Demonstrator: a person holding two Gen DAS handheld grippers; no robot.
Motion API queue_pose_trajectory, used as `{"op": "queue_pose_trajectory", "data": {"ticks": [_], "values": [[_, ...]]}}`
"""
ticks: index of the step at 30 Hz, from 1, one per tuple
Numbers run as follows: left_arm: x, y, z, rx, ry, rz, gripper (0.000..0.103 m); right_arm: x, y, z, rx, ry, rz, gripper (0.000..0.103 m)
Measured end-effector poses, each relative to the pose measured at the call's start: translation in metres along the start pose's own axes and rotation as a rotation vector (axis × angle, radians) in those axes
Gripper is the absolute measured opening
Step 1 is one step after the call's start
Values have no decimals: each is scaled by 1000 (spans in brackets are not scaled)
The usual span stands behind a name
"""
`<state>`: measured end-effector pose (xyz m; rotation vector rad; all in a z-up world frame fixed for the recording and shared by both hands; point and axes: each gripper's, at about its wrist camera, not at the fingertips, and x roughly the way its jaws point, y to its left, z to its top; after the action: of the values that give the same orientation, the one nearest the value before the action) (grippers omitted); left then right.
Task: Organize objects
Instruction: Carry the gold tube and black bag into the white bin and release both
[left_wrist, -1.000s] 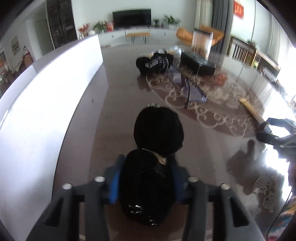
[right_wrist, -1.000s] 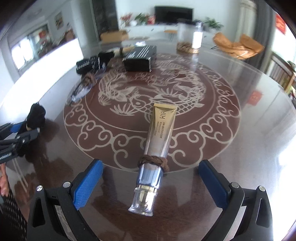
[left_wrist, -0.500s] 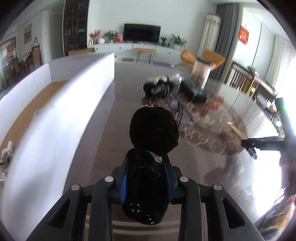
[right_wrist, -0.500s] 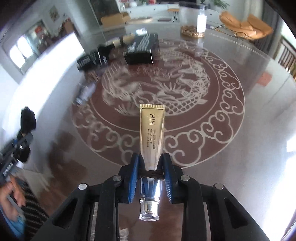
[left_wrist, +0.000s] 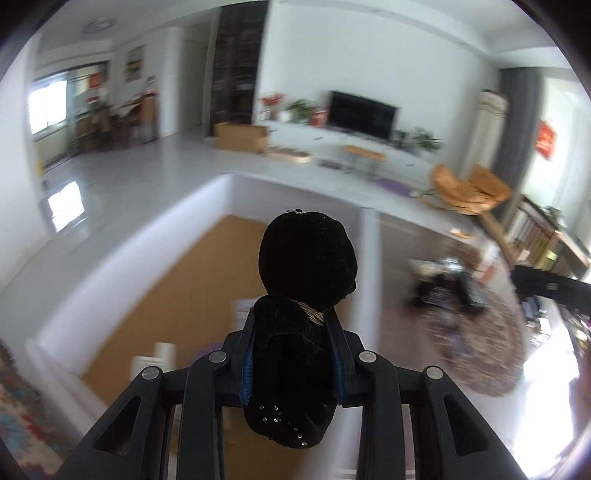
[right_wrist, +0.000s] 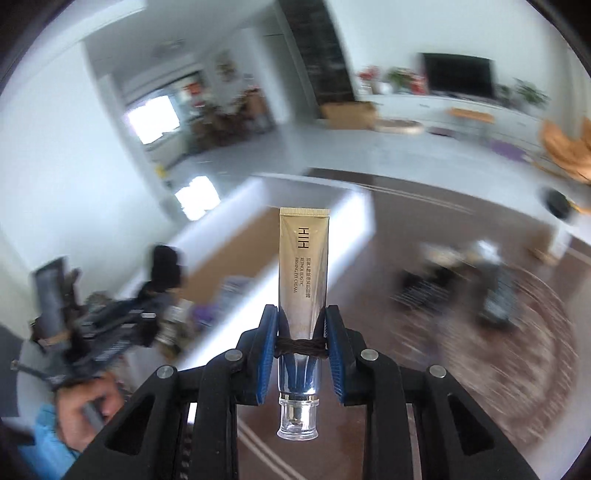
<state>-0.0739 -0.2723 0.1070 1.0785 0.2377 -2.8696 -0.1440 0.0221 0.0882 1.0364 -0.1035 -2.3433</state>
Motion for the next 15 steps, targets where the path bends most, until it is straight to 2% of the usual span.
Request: {"op": "queue_pose_trajectory", "data": {"ticks": [4, 8, 9, 11, 12, 13, 15], "values": [[17, 50, 7, -47, 54, 94, 32, 52, 80, 23, -95, 22, 105, 27], [37, 79, -3, -82, 114, 163, 34, 108, 130, 18, -160, 93, 134, 27], [42, 82, -7, -90, 126, 172, 37, 122, 138, 14, -172, 113, 129, 27], [51, 87, -15, -99, 154, 192, 57, 147, 146, 4, -179, 156, 126, 30], [51, 87, -19, -97, 151, 206, 76, 156, 149, -1, -179, 183, 131, 41], [49, 86, -22, -90, 135, 228, 81, 165, 150, -6, -176, 208, 132, 49], [46, 78, -25, -67, 96, 266, 84, 165, 147, -13, -170, 200, 123, 69]]}}
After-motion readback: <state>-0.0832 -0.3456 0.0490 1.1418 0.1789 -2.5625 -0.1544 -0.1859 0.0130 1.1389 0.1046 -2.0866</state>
